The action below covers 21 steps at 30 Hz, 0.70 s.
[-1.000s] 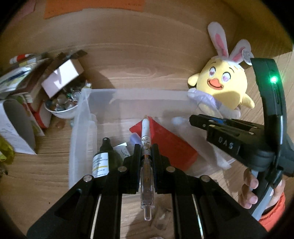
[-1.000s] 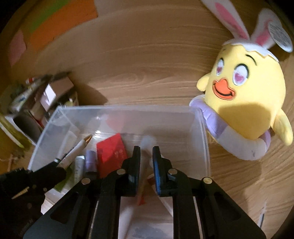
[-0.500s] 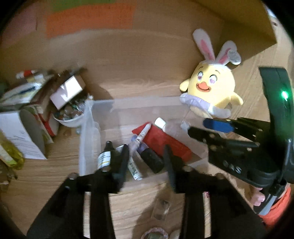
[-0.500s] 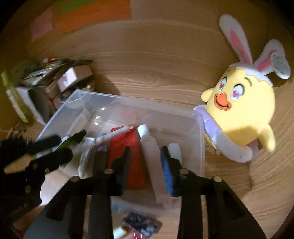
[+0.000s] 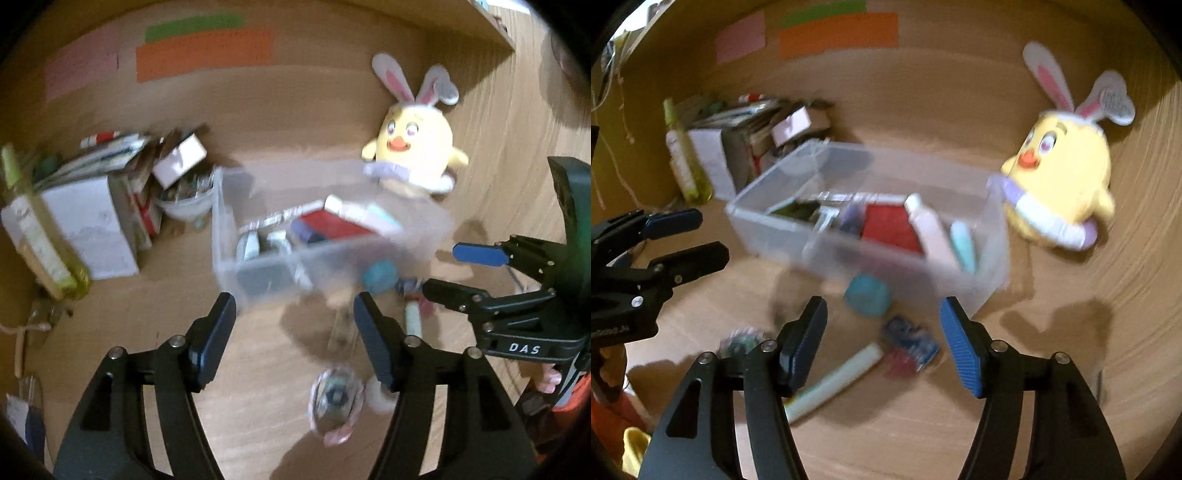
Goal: Organize objects
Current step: 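Grasp the green patterned card with the left tool while the right tool grasps the mint stick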
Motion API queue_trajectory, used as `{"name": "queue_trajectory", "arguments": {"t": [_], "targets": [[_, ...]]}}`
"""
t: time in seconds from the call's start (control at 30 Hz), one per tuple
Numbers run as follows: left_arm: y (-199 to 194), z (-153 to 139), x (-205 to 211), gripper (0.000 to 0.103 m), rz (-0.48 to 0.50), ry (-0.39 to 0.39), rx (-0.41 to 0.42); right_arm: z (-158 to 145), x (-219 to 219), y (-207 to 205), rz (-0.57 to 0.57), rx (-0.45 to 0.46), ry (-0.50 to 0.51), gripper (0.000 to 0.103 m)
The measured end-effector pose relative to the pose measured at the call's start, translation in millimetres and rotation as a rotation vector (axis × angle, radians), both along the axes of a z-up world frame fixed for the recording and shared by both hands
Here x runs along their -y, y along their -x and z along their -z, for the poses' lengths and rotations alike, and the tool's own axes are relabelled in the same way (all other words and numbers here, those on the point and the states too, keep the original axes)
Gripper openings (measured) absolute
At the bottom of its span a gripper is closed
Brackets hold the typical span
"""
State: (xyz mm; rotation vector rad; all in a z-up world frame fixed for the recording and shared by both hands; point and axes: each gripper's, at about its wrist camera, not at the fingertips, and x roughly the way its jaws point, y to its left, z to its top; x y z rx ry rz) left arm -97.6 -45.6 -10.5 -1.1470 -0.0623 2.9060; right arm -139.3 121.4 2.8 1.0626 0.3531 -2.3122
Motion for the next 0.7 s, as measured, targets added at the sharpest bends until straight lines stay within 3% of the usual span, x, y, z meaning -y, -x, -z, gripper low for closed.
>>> {"name": "queue_trajectory", "arguments": {"t": [0.17, 0.3, 0.37, 0.53, 0.67, 0.7], "targets": [[-15.9, 26.0, -0.8, 0.066, 0.005, -0.003, 0.062, 27.9, 6.1, -9.3, -0.001, 0.051, -0.030, 0.060], [-25.0, 41.5, -8.5, 0.043, 0.057, -0.025, 0.106, 50.3, 7.1, -6.6, 0.018, 0.120, -0.035, 0.060], [-27.5, 44.6, -12.5, 0.040, 0.078, -0.036, 0.111, 55.7, 6.1, -5.9, 0.020, 0.149, -0.018, 0.060], [-27.5, 50.0, -25.5, 0.037, 0.130, -0.030, 0.115, 55.8, 5.8, -10.0, 0.028, 0.126, -0.019, 0.059], [-20.7, 58.6, -29.9, 0.035, 0.145, -0.026, 0.144, 56.1, 3.0, -16.3, 0.013, 0.101, -0.036, 0.048], [-19.3, 60.2, -30.8, 0.030, 0.146, -0.020, 0.154, 56.1, 2.1, -18.5, 0.008, 0.093, -0.046, 0.047]]}}
